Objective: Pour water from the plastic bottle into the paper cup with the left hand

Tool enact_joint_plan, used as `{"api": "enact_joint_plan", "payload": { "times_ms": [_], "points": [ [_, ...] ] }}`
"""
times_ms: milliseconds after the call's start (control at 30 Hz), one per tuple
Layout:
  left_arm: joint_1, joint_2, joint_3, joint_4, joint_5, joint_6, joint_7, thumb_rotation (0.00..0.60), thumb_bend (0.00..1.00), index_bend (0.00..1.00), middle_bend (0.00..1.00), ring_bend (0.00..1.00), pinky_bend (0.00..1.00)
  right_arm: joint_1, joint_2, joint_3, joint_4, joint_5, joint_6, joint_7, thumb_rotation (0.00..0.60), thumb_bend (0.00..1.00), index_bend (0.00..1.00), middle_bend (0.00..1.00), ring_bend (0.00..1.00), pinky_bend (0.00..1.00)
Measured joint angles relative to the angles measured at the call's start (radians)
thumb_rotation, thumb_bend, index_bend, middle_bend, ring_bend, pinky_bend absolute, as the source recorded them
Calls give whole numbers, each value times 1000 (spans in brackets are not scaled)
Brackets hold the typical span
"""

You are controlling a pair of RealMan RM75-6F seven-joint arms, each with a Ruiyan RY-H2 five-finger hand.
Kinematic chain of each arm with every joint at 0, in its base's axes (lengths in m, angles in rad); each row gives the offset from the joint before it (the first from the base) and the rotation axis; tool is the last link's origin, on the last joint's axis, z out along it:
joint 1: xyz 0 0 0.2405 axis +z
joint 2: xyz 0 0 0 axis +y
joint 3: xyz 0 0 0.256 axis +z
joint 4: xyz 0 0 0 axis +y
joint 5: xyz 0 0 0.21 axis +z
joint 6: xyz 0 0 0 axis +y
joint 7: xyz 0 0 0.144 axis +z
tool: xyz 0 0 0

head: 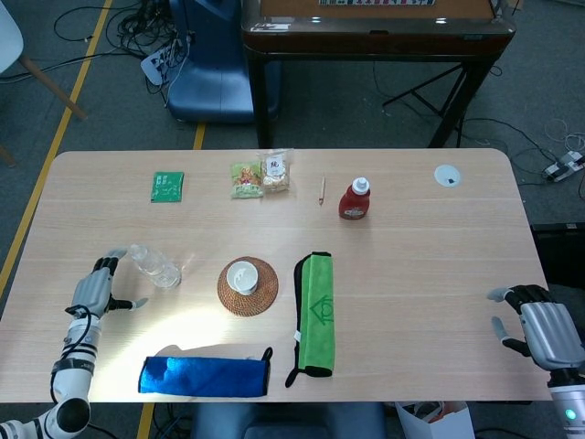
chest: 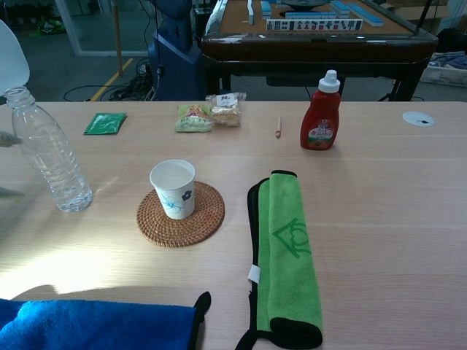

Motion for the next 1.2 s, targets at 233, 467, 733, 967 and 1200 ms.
{"api": "enact_joint_plan", "payload": {
  "times_ms": [233, 467, 733, 967, 1200],
  "points": [
    [48, 34, 73, 13, 197, 91, -4, 600, 8, 92, 103, 69, 199, 0, -4, -1, -5, 0, 1, -25, 600, 447, 390, 406, 288, 257],
    [117, 60, 182, 70, 433, 216, -2, 600, 8, 277, 343, 241, 337, -2, -9, 0, -9, 3, 5, -55, 600, 447, 391, 406, 288, 257],
    [178, 77, 290, 94, 642, 312, 62, 600, 8, 425, 519, 364, 441, -9, -8, -4, -31, -3, 20, -94, 600, 447, 391, 406, 288, 268],
    [226, 116, 325, 27, 655, 326, 144, 600, 8, 422, 520, 364, 441, -12, -7, -6, -38, -9, 25, -105, 600, 447, 390, 406, 288, 268],
    [237, 137, 305, 8, 620, 313, 169, 600, 8, 402, 519, 364, 446, -13, -7, -9, -38, -16, 28, -109, 600, 447, 391, 406, 288, 268]
  ]
}}
